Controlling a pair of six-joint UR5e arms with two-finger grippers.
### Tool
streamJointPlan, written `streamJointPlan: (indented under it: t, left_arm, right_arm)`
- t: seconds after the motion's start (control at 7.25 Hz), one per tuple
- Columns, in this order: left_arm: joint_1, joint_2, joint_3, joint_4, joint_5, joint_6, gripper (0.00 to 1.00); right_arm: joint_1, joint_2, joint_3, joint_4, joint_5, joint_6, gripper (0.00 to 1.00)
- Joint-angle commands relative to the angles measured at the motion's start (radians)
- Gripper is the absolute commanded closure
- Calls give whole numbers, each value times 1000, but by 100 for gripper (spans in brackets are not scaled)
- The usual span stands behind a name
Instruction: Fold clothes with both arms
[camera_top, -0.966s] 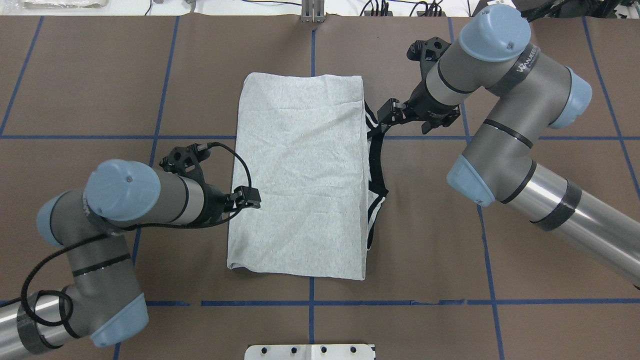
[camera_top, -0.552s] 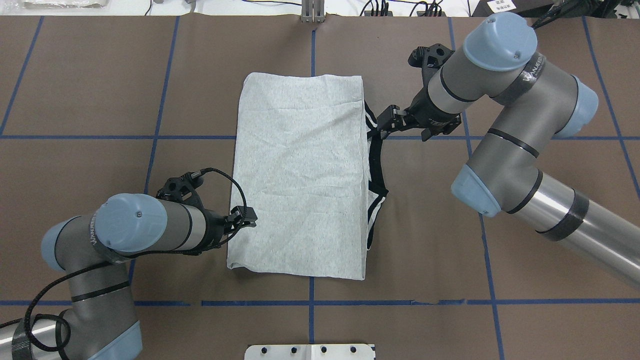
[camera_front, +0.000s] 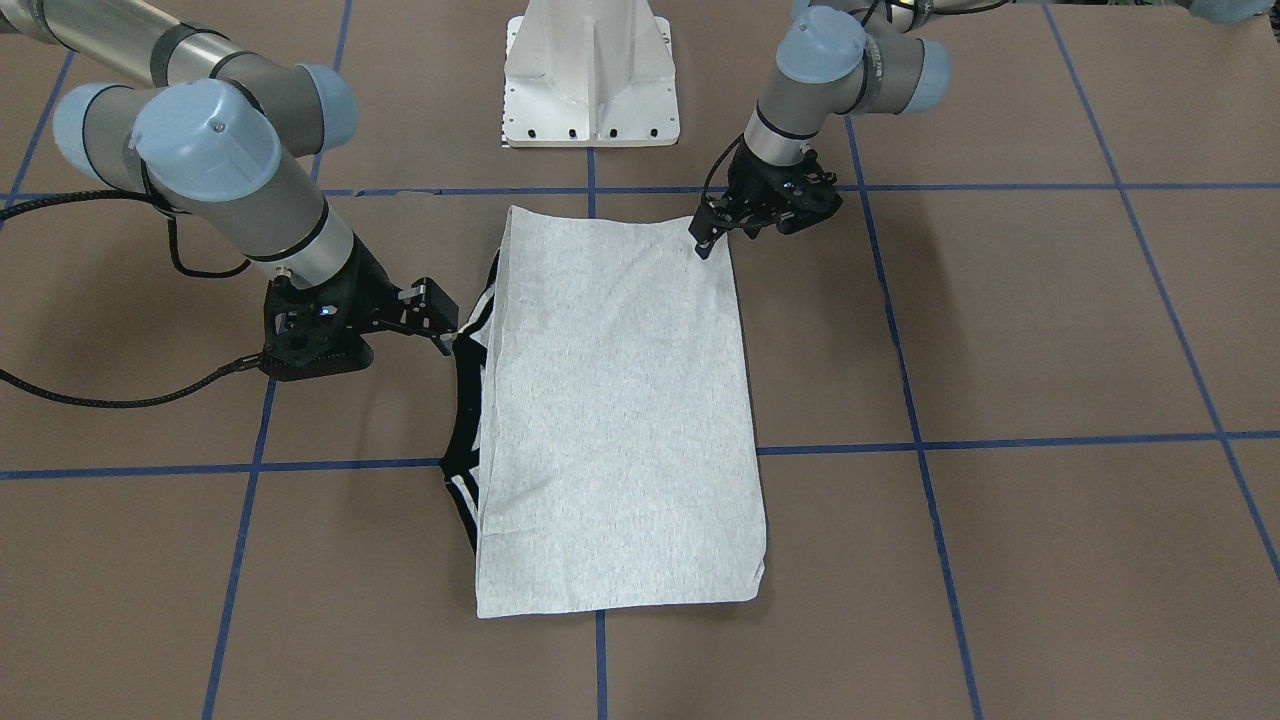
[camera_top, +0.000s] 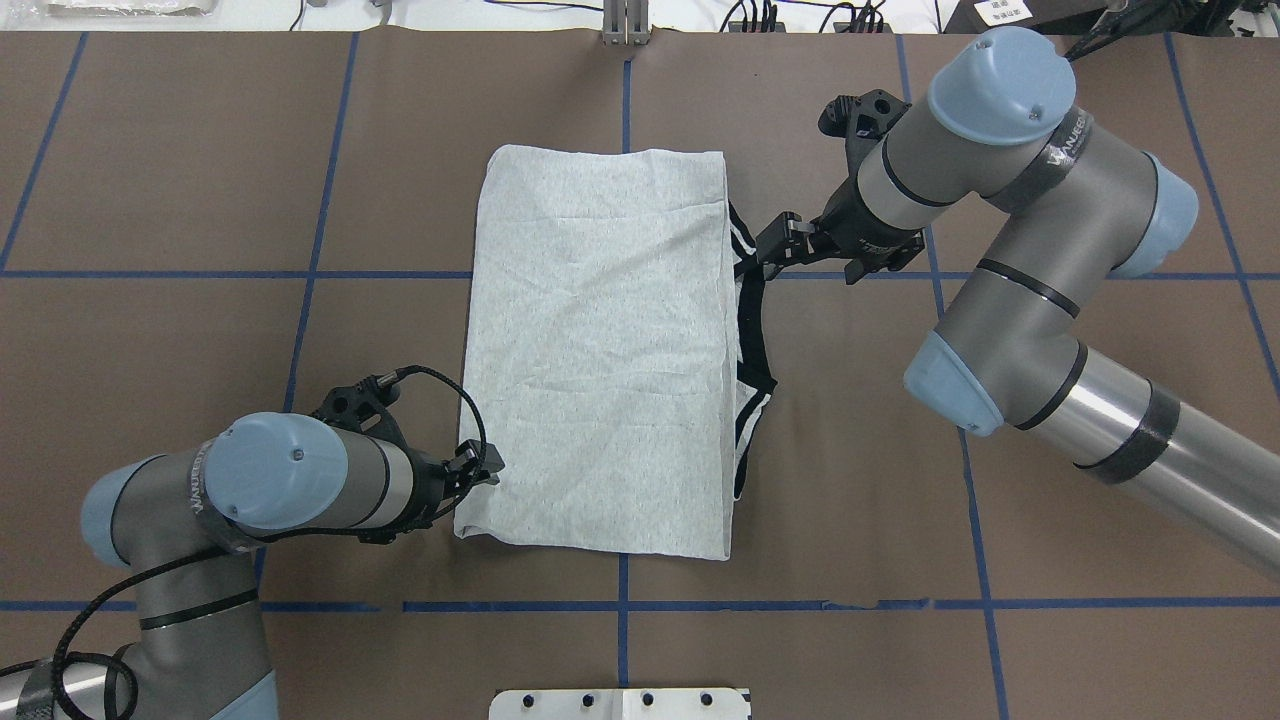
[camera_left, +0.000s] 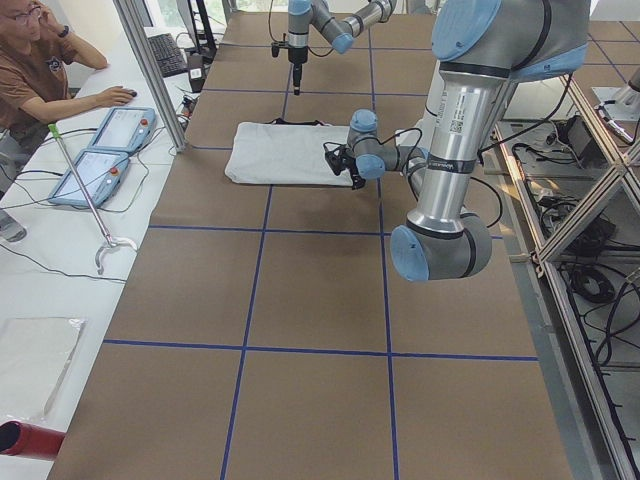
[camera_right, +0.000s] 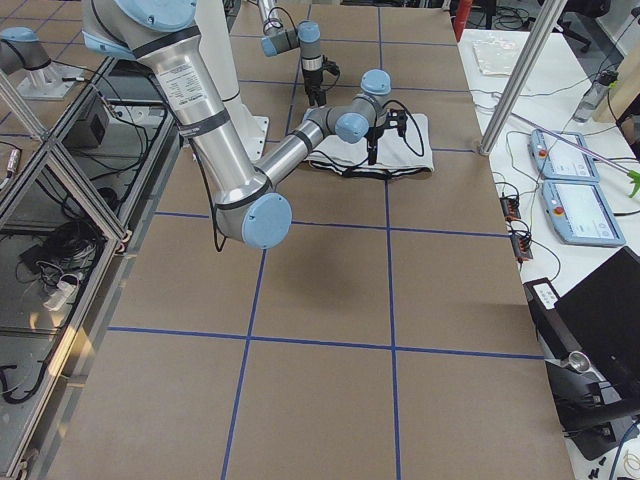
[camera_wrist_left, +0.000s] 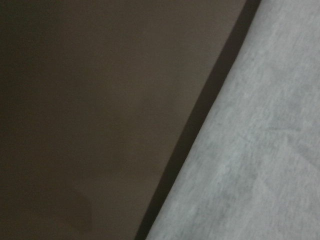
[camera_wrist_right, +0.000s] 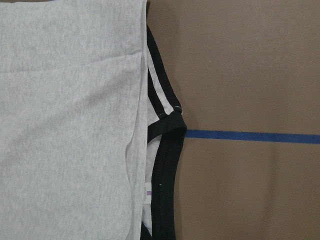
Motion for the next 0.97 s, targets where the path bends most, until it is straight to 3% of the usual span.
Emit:
streamJointPlan:
  t: [0.0, 0.41, 0.83]
  left_arm:
    - [15, -13, -1, 20, -1, -11, 15]
    - [23, -35, -8, 41, -25, -37, 25]
    - [44, -35, 2, 41, -25, -37, 25]
  right_arm:
    - [0, -3, 1, 0, -2, 0, 0]
    - [0, -7, 2, -1, -2, 0, 0]
    - [0, -7, 2, -1, -2, 0, 0]
